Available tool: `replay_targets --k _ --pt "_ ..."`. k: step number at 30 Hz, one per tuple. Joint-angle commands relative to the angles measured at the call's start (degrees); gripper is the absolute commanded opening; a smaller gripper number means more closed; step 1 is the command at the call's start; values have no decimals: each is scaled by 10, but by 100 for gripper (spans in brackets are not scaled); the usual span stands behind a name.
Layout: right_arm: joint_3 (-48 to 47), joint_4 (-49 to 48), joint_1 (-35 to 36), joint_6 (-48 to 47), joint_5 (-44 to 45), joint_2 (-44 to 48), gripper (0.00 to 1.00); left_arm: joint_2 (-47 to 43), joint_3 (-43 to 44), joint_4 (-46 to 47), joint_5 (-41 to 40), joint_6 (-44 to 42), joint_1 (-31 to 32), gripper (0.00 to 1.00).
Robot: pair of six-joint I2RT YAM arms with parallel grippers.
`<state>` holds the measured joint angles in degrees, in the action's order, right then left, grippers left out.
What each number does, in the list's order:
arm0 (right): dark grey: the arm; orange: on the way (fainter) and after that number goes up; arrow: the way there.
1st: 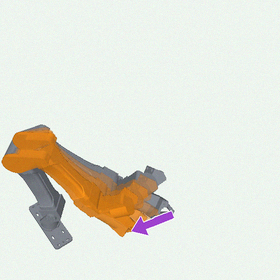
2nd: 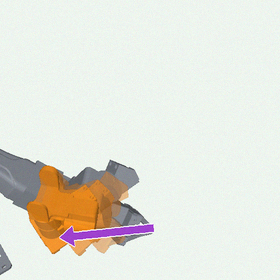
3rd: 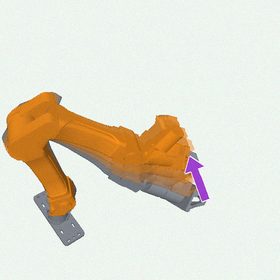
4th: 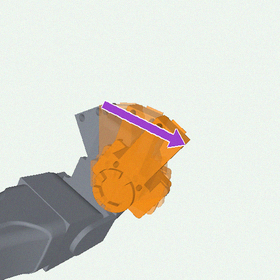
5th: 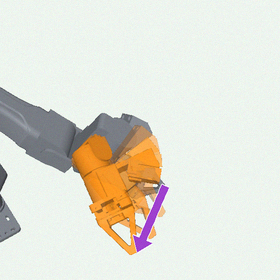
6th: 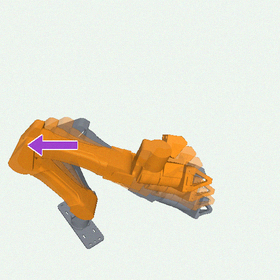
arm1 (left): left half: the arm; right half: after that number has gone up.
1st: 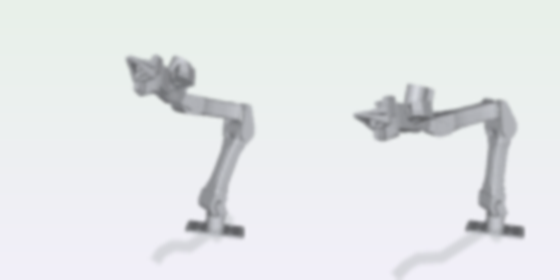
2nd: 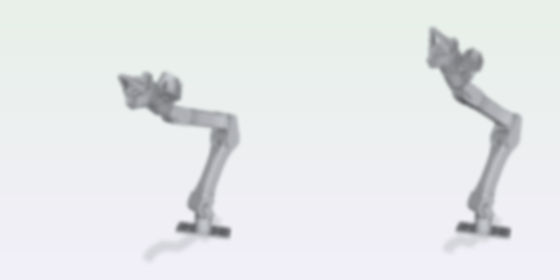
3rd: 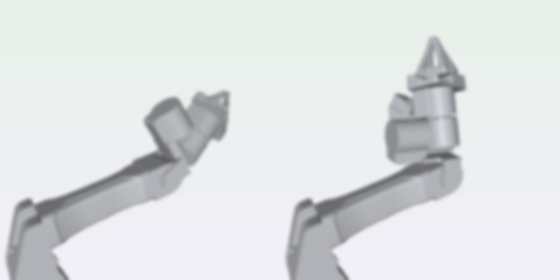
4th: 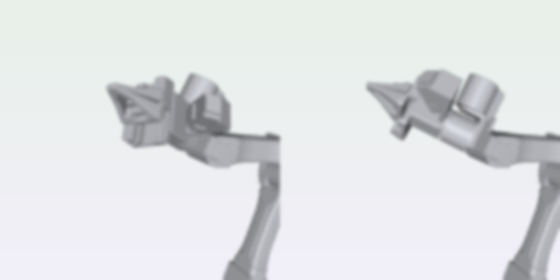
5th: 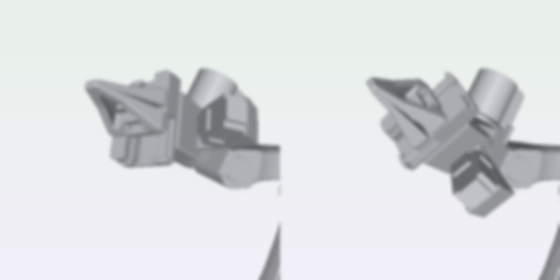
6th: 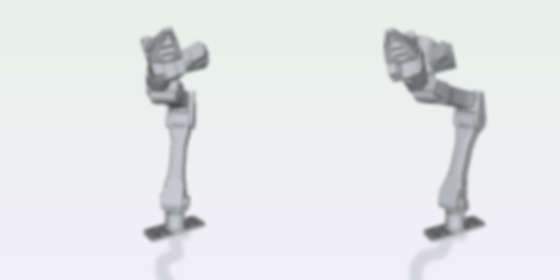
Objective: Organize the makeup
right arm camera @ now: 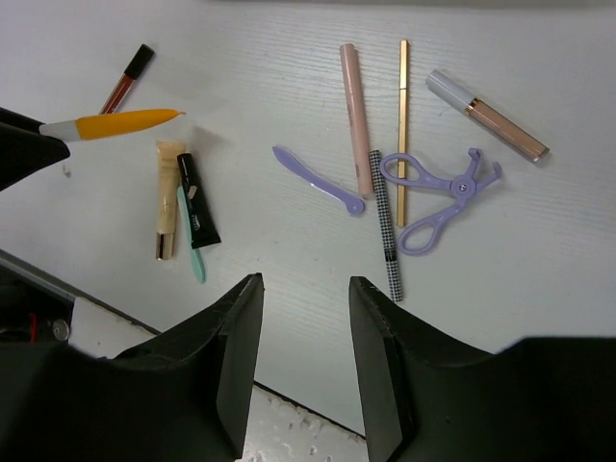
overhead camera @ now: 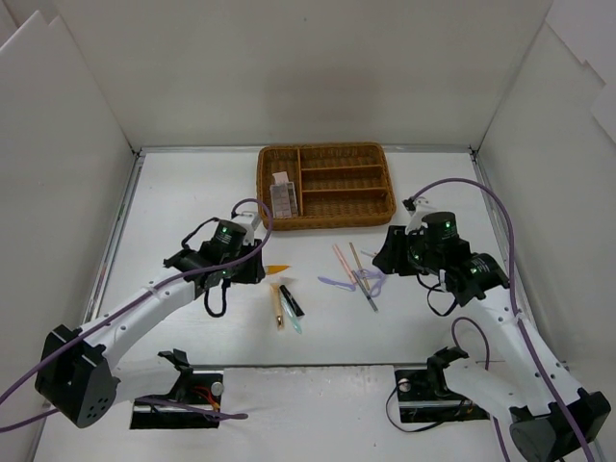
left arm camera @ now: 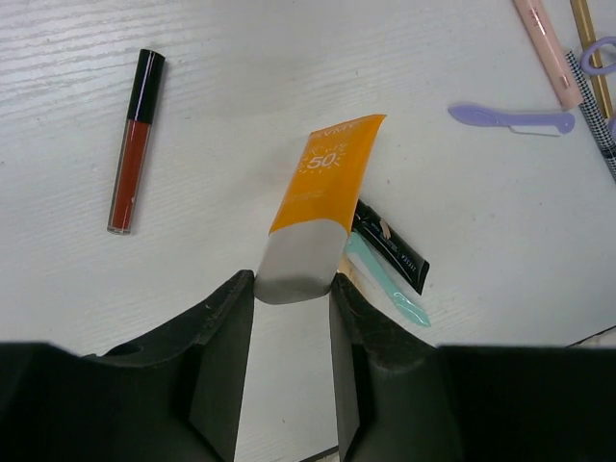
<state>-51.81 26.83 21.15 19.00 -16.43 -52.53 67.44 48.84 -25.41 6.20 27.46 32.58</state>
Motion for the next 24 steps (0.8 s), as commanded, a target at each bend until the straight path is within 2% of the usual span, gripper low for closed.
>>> replay_targets --k 1,10,17,19,20,21,22,24 --pt "-27 -39 11 2 -33 -13 38 -13 36 26 12 0 3 0" --pt "-25 -107 62 -29 -111 -42 40 -28 60 34 50 -12 3 0" --pt "-31 -126 92 -41 -112 -78 42 7 75 -15 -10 -21 3 2" --pt "-29 -125 97 -44 -102 -81 42 17 71 -33 -28 -28 3 14" --pt "-26 -125 101 -47 -99 -82 43 32 71 -37 -42 -39 3 26" --pt "-24 -125 102 -48 -99 -83 43 40 75 -44 -50 -46 3 32" --pt "-22 -126 105 -49 -98 -83 43 60 78 -58 -59 -52 3 44" --pt "-15 -126 108 -49 -95 -84 43 78 81 -67 -59 -65 3 55"
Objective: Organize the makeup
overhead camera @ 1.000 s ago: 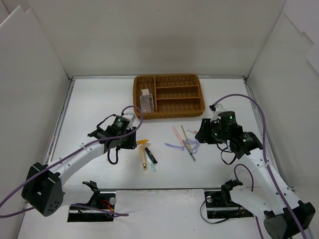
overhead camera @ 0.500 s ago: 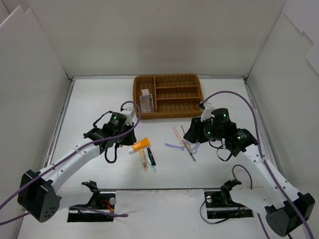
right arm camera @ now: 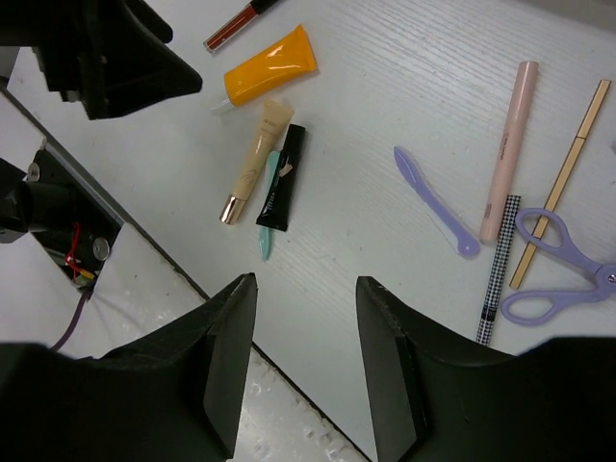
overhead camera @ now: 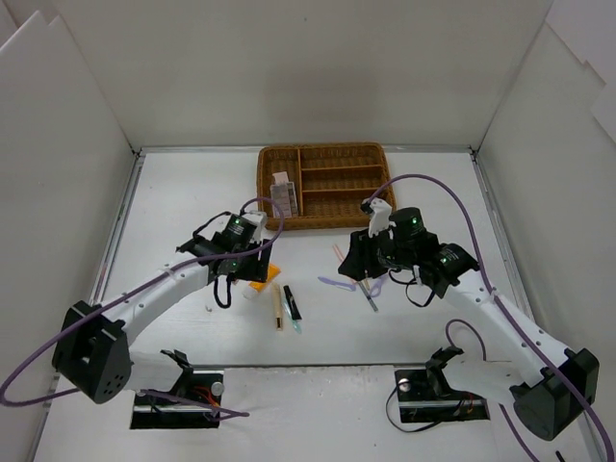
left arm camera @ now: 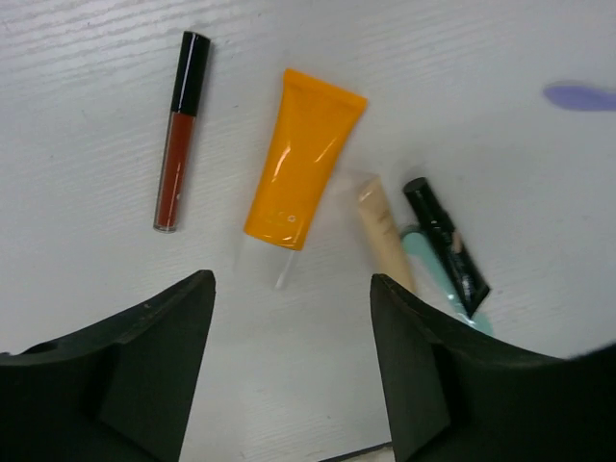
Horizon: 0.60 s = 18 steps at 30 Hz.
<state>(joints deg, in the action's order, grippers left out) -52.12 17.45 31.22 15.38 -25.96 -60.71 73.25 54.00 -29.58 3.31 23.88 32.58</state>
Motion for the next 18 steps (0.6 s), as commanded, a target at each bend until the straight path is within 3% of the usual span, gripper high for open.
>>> replay_targets --k 1,7,18 --pt "-8 -32 9 -13 3 0 43 33 30 -28 -50 -35 3 62" --pt "5 -32 14 -13 13 10 44 96 26 -20 -59 -70 3 70" --pt "11 -31 16 -11 29 15 44 192 48 -14 -14 -97 3 55"
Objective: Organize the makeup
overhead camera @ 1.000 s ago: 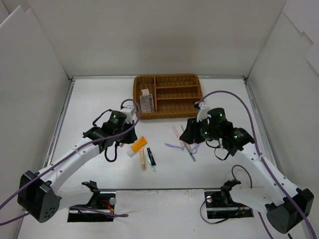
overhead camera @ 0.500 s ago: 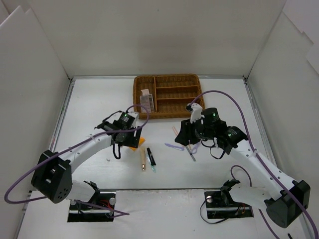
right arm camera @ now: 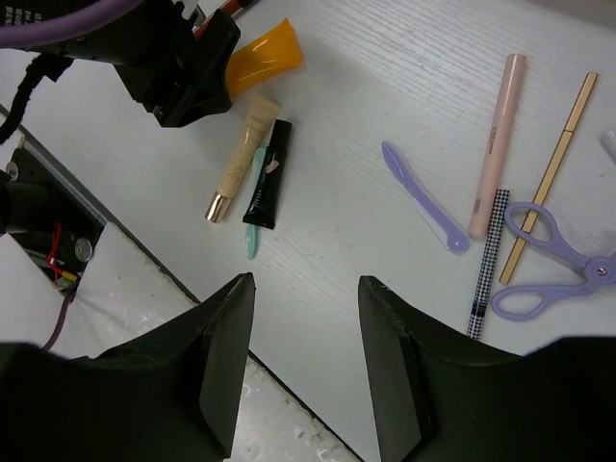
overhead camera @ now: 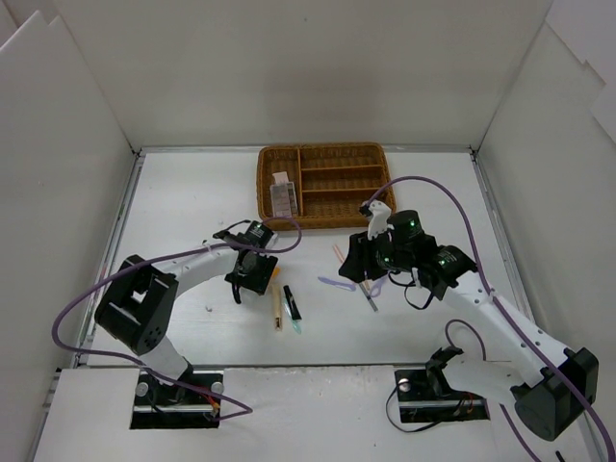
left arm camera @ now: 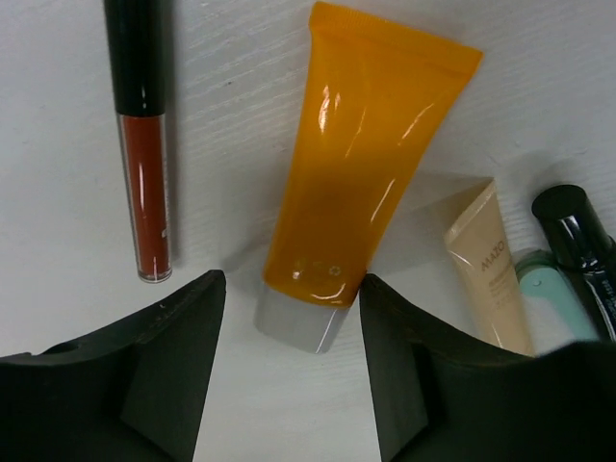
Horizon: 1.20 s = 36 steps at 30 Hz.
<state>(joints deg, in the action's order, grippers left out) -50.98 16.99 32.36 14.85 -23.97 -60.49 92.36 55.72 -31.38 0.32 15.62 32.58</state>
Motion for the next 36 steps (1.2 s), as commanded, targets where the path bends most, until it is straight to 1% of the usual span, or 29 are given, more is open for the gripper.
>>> replay_targets --k 1,2,3,5,6,8,9,11,13,19,22,23,25,29,36 --pt "1 -27 5 -8 12 13 44 11 32 5 21 -15 3 52" --pt "0 -27 5 -7 13 13 44 12 35 5 23 -15 3 52" --pt "0 -27 6 -8 16 12 44 26 39 7 31 -15 3 46" --pt "1 -27 5 -10 17 11 44 34 48 9 36 -17 3 41" --pt "0 -27 5 -10 18 10 44 39 50 10 38 -17 3 34" --pt "-2 -27 4 -10 19 8 44 43 54 9 43 -21 3 24" --pt "-3 -27 6 -9 22 9 44 42 56 9 46 -22 3 12" --pt "-7 -27 6 -7 25 12 44 32 61 5 49 -24 3 0" --pt "-11 -27 6 0 31 15 44 18 70 3 52 -26 3 0" --pt "-48 -25 4 56 57 13 45 -81 96 2 57 -15 3 0" --pt "-72 -26 4 92 40 -6 46 -119 119 12 89 -2 3 0" --pt "-83 -30 5 110 34 -16 46 -131 128 22 111 3 3 0" --pt "-95 -35 5 123 27 -25 46 -137 137 34 133 20 8 0" --pt "-112 -84 7 168 30 -35 46 -140 159 66 174 51 20 0" --pt "-105 -166 6 219 25 -60 46 -144 174 112 204 93 47 0"
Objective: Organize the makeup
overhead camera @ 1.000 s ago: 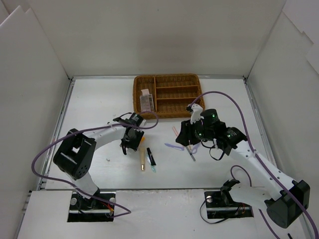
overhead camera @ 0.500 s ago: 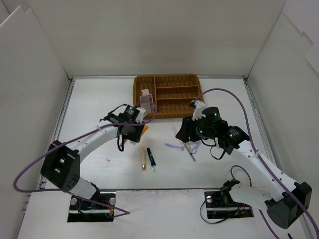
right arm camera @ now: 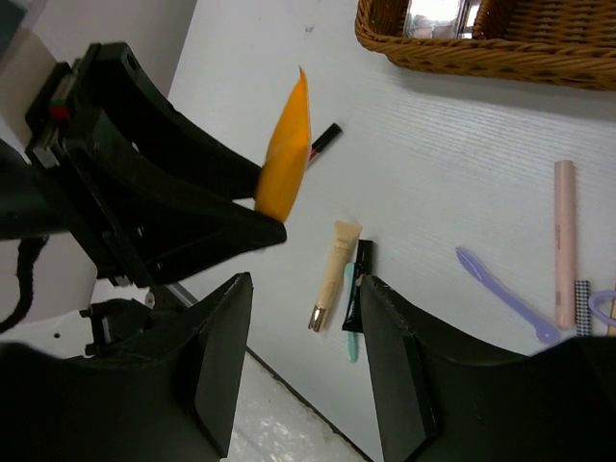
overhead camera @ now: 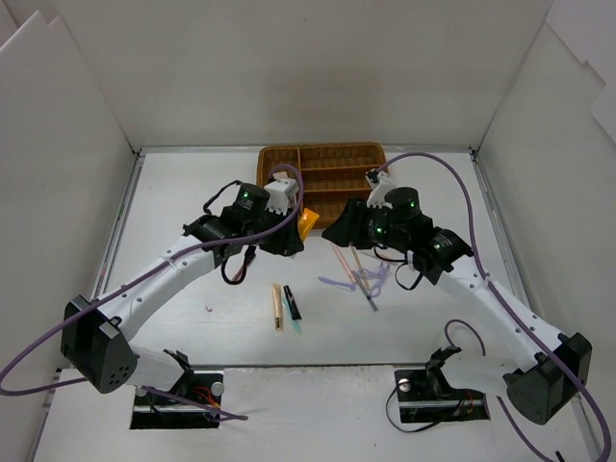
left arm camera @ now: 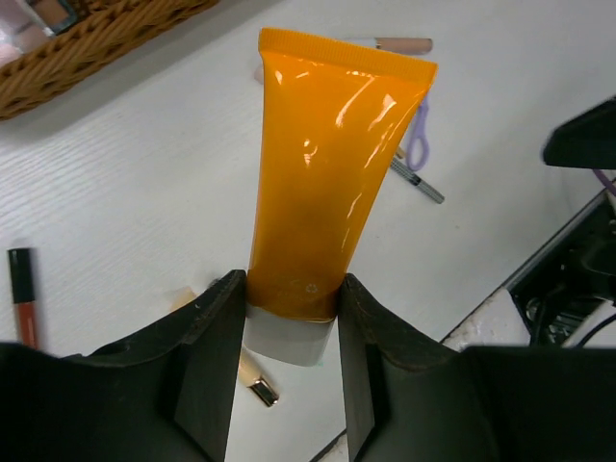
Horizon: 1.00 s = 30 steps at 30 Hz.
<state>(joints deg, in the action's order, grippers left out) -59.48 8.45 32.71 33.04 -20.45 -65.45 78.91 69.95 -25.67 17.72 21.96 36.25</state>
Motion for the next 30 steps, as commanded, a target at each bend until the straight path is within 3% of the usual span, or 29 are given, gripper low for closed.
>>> replay_targets --k 1,20,23,26,30 --pt "-13 -107 4 44 -10 -14 46 -4 33 57 35 34 10 0" --pt "18 -179 5 50 -2 -71 44 7 50 75 45 55 44 0" --pt "22 -183 6 49 -3 -73 40 11 53 75 43 56 50 0" --pt "24 -185 7 45 -2 -72 28 12 51 76 39 58 50 0" --pt "19 -188 5 34 1 -76 4 12 44 77 26 61 50 0"
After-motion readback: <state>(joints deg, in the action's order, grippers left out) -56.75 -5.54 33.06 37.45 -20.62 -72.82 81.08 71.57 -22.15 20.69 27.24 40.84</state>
